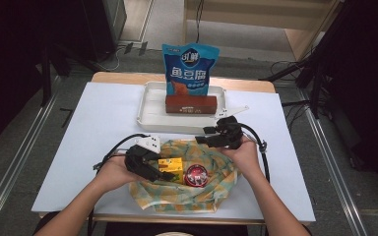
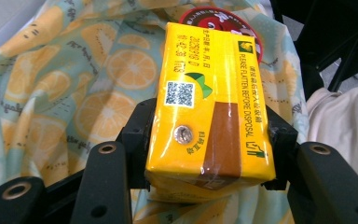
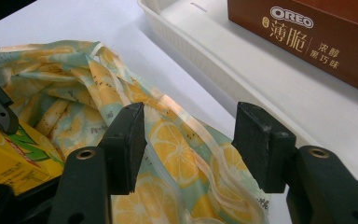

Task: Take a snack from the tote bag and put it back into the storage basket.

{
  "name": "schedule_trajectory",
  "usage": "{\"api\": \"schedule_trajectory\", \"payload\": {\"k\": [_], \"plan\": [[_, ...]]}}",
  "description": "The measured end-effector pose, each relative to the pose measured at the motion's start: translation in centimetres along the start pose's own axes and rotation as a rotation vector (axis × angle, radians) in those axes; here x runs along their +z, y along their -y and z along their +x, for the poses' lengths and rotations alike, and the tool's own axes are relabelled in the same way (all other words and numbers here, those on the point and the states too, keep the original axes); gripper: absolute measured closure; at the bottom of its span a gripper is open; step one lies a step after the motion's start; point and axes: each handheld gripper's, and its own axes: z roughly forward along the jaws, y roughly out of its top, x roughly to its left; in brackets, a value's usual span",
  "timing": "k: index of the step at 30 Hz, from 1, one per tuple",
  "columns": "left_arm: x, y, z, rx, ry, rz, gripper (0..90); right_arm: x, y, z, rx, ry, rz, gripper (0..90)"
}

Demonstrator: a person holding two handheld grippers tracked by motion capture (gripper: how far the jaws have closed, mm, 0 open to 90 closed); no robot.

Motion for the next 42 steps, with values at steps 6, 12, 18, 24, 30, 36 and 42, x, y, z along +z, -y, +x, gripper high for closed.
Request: {"api": "schedule_trajectory", "payload": {"k": [6,12,18,24,30,36,42], "plan": [[-0.2,-0.1,0.1,-0.025,-0.009,0.012,50.3,-0.1,0.0,-0.1,0.017,-0.016,-0.002,44.4],[-0.8,-0.3,0.1,-0.029,-0.028,0.012,50.8,-0.1,0.0,-0.1,0.019,-0.023,-0.004,44.3],[-1.7,-0.4,0.2,-0.046,-0.039,-0.010,51.1,0.0,0.0,-0.1,0.013,-0.025,-0.007,44.1],[-2.7,-0.7,0.2,-0.051,-0.060,-0.021,51.2,0.0,0.0,0.0,0.004,-0.029,-0.013,44.0],[-3.4,-1.0,0.2,-0.077,-0.067,-0.040,51.3,0.1,-0.1,0.2,0.001,-0.028,-0.010,44.0],[-4.1,-1.2,0.3,-0.088,-0.072,-0.046,51.5,0.1,-0.1,0.2,-0.004,-0.028,-0.020,43.8],[-4.6,-1.6,0.4,-0.087,-0.075,-0.051,51.5,0.1,-0.2,0.2,-0.006,-0.025,-0.024,43.8]]}}
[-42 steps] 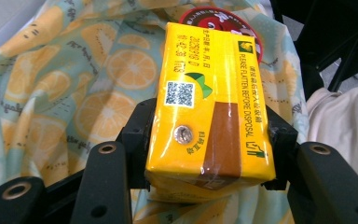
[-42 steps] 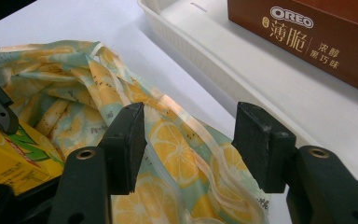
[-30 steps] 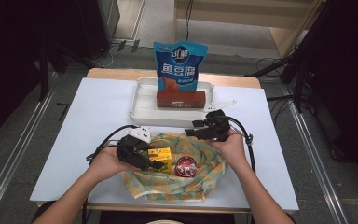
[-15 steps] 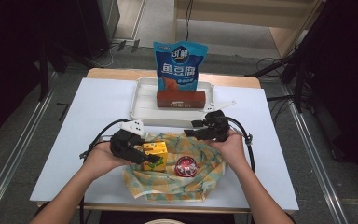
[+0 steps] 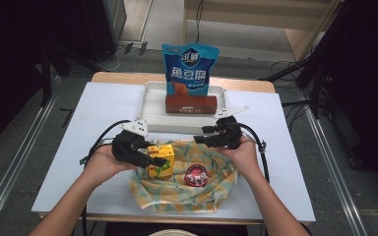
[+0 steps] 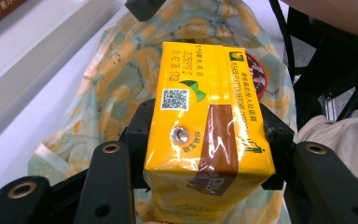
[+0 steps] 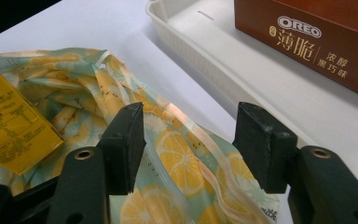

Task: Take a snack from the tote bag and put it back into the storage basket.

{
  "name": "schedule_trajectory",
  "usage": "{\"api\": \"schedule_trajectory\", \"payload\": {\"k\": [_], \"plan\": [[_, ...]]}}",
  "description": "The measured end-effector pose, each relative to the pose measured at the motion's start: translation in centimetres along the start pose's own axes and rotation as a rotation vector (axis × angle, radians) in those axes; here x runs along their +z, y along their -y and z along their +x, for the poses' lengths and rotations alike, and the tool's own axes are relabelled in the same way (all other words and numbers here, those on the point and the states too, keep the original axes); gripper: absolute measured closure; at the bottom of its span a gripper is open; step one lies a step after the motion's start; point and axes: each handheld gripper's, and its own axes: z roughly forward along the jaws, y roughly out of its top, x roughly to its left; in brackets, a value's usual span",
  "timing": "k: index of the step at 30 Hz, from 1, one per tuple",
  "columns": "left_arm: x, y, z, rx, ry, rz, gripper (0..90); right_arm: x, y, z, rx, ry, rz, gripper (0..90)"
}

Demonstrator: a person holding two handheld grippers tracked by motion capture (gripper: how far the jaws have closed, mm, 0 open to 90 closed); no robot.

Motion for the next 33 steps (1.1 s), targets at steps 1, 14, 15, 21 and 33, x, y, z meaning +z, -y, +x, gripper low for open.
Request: {"api": "schedule_trajectory", "payload": {"k": [1,14,15,21,33], "plan": [[-0.1,-0.1,0.0,0.003,-0.001,0.001,51.5,0.0,0.0,0.0,-0.003,0.002,-0.002,43.7],[-1.5,-1.5,0.9,-0.006,-0.012,-0.010,51.6,-0.1,-0.2,0.3,-0.036,0.004,-0.006,43.6],[-1.6,-1.7,0.9,-0.003,-0.013,-0.004,51.6,-0.1,-0.2,0.4,-0.034,0.003,-0.004,43.6],[-2.4,-2.3,1.3,-0.011,-0.022,-0.009,51.6,0.0,-0.2,0.5,-0.037,0.003,-0.005,43.2],[-3.6,-3.2,2.5,-0.015,-0.038,-0.039,51.7,0.1,-0.3,0.6,-0.042,-0.004,-0.009,43.0]]}}
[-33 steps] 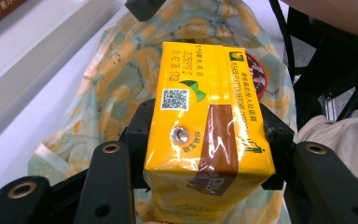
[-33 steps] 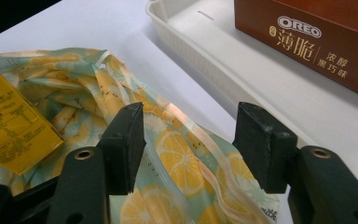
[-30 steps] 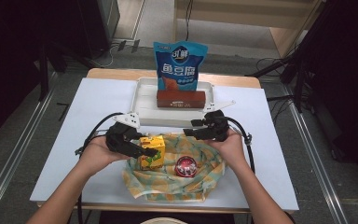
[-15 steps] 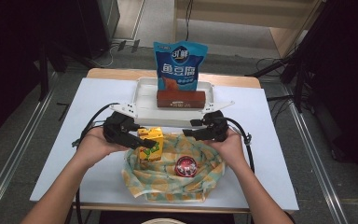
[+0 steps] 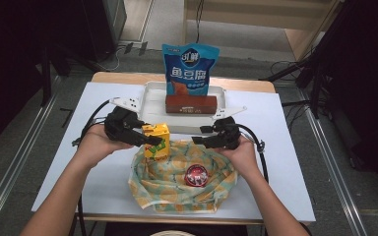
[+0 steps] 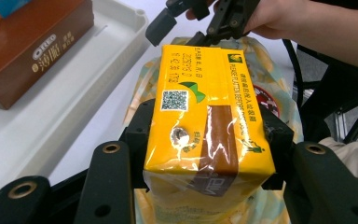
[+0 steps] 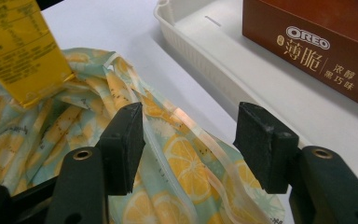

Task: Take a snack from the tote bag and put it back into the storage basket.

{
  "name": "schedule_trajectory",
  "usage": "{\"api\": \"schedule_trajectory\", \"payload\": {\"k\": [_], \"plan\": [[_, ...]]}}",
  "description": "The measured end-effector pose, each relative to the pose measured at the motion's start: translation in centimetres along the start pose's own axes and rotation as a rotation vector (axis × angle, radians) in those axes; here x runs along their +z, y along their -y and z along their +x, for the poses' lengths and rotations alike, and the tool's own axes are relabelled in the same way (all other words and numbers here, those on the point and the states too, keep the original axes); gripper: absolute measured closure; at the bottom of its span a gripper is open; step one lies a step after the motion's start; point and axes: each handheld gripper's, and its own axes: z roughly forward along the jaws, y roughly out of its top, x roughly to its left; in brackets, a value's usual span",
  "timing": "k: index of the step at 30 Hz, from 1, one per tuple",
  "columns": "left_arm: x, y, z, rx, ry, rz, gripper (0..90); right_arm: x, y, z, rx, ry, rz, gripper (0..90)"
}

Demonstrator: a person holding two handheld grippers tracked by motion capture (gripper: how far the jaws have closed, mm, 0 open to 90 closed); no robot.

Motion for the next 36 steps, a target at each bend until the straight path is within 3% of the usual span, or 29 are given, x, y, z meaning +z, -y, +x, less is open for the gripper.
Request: {"api": "schedule_trajectory", "payload": {"k": [13,22,31,36], "plan": [[-0.6,-0.1,3.2,-0.051,-0.037,-0.021,51.8,-0.1,-0.1,0.1,-0.005,0.005,-0.004,43.0],[-0.1,-0.3,4.8,-0.059,-0.095,-0.006,51.8,-0.1,-0.1,0.2,-0.003,0.001,-0.007,43.0],[-0.3,-0.9,7.0,-0.095,-0.125,-0.059,51.8,-0.1,-0.1,0.3,-0.004,0.003,-0.007,43.0],[-0.2,-1.2,7.5,-0.090,-0.148,-0.066,51.9,-0.2,0.0,0.6,-0.008,0.002,-0.005,43.0]]}}
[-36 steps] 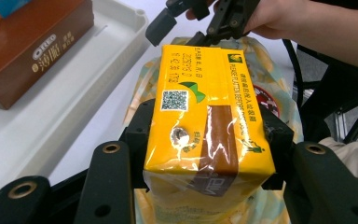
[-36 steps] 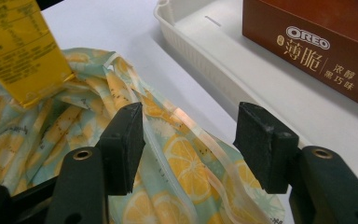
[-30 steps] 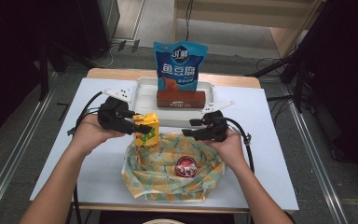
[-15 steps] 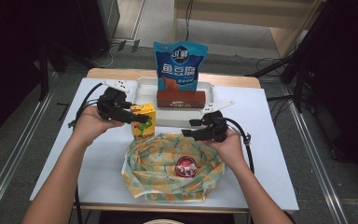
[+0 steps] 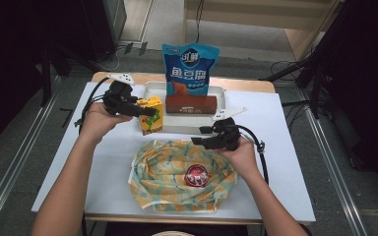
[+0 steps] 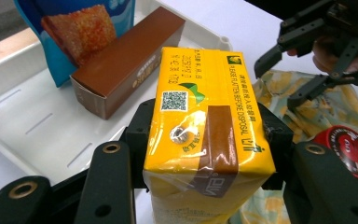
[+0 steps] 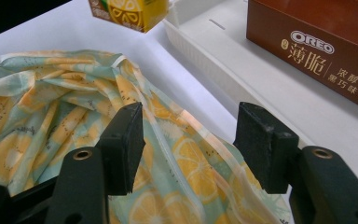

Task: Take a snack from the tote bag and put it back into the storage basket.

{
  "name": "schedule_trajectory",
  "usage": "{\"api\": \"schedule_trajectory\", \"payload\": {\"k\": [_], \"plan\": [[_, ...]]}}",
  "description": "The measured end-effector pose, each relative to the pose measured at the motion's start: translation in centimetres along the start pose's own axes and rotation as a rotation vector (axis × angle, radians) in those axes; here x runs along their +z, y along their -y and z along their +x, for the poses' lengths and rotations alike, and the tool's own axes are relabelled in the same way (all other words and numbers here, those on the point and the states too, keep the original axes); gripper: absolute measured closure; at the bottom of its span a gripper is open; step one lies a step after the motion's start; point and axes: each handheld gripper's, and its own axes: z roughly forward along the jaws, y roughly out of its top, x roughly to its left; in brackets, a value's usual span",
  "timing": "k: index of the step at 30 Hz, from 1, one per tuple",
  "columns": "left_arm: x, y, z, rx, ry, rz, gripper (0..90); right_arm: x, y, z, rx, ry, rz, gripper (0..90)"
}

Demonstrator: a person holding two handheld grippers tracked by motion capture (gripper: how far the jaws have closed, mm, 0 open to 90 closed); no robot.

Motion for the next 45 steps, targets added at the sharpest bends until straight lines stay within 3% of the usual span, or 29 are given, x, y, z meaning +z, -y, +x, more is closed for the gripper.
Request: {"api": "schedule_trajectory", "payload": {"k": [5,20,26,30,40,45], "plan": [[0.2,0.0,0.6,0.001,-0.015,0.000,51.9,-0.3,0.1,0.3,-0.005,0.001,-0.002,43.0],[1.3,0.1,3.1,-0.021,-0.093,-0.071,52.0,-1.2,1.1,0.7,0.010,0.019,-0.007,43.0],[2.2,0.3,3.9,-0.031,-0.109,-0.072,52.0,-1.6,1.3,0.5,0.015,0.028,-0.014,43.0],[2.9,0.4,4.1,0.000,-0.123,-0.066,52.0,-1.7,1.4,0.6,0.024,0.030,-0.012,43.0],[4.0,0.9,5.4,-0.010,-0.131,-0.073,52.0,-1.4,1.5,0.6,0.017,0.026,-0.003,43.0],[4.6,1.3,5.9,-0.017,-0.146,-0.051,51.9,-1.3,1.5,0.6,0.016,0.028,-0.001,43.1]]}}
